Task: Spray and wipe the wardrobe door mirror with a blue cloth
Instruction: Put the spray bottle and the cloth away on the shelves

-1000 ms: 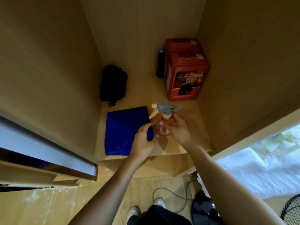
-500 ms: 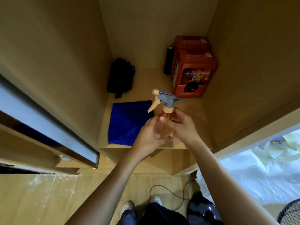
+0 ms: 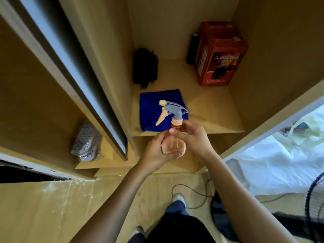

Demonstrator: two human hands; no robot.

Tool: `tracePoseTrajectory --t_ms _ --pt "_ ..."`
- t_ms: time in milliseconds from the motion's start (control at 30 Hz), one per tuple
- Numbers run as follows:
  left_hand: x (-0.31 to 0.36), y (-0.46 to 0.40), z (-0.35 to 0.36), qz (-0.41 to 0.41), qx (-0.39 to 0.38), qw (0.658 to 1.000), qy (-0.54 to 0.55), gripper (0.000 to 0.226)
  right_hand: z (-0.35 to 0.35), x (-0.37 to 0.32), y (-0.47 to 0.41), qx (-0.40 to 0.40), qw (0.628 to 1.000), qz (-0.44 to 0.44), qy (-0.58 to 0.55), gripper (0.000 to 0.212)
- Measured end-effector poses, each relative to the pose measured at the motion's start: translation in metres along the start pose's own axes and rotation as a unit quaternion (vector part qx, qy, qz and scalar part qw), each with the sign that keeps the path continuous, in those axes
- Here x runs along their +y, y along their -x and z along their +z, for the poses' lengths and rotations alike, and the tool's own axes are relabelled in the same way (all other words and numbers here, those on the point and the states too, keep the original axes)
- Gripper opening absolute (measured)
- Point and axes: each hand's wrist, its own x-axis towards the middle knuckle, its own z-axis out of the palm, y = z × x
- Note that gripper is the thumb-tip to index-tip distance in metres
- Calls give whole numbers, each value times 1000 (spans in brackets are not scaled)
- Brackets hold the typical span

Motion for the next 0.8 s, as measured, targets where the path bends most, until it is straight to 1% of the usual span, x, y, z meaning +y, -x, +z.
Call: tracePoseTrajectory --t_ms 100,333,467,633,800 --pt "-19 36 -17 -4 -10 1000 -7 63 32 8 31 16 1000 16 -12 23" --pt "-63 112 -53 -29 -34 999 -27 67 104 27 100 47 997 52 -37 24" --pt "-79 147 -71 -31 -12 999 -11 62 137 33 120 30 998 55 -29 25" --pt "-95 179 -84 -45 38 998 10 64 171 37 133 -5 998 55 -11 26" --pt "-116 207 -97 -47 75 996 21 64 205 49 145 -32 997 66 -25 24"
